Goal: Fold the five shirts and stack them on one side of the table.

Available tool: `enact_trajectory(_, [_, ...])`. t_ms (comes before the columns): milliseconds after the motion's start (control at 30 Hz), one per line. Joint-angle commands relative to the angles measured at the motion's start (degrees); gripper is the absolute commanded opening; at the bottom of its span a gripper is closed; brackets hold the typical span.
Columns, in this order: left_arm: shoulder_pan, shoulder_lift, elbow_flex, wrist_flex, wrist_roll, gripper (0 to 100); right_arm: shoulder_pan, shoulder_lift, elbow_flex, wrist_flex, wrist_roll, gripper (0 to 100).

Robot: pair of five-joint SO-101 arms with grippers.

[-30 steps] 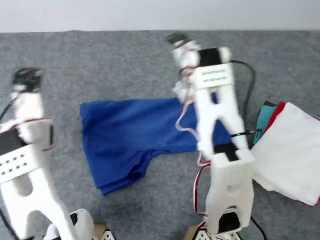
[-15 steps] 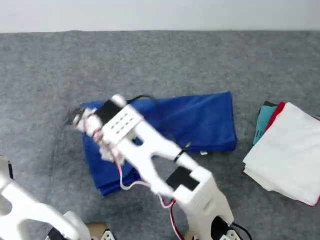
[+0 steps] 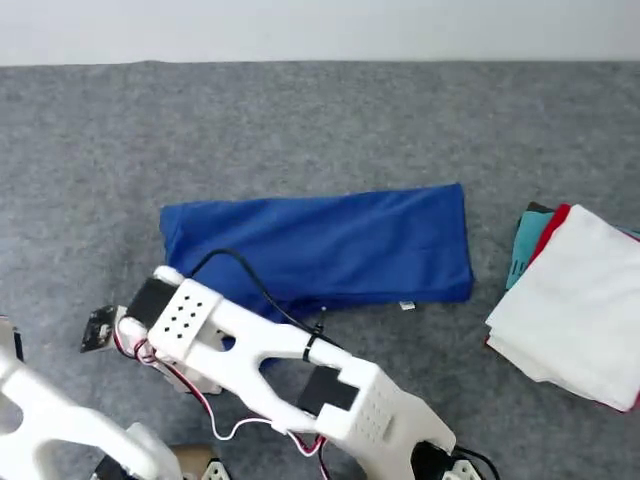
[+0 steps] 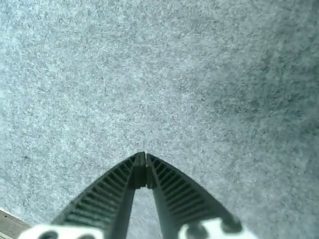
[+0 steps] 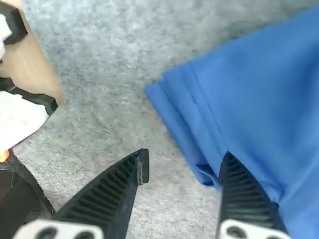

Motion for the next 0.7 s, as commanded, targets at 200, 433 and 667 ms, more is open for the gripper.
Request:
enact_trajectory(200, [-0.35, -2.11, -0.66, 1.05, -0.53, 1, 3.12, 8.84, -0.35, -2.07, 0.53, 20.7])
enact_trajectory(433, [-0.18, -1.93, -0.57, 0.97, -0.53, 1, 6.37, 11.3, -0.7, -1.89, 0.35, 2.0])
enact_trajectory(667, [0.09, -1.76, -0.57, 0.7, -0.53, 1, 10.15, 7.87, -5.8, -1.36, 0.44, 1.0])
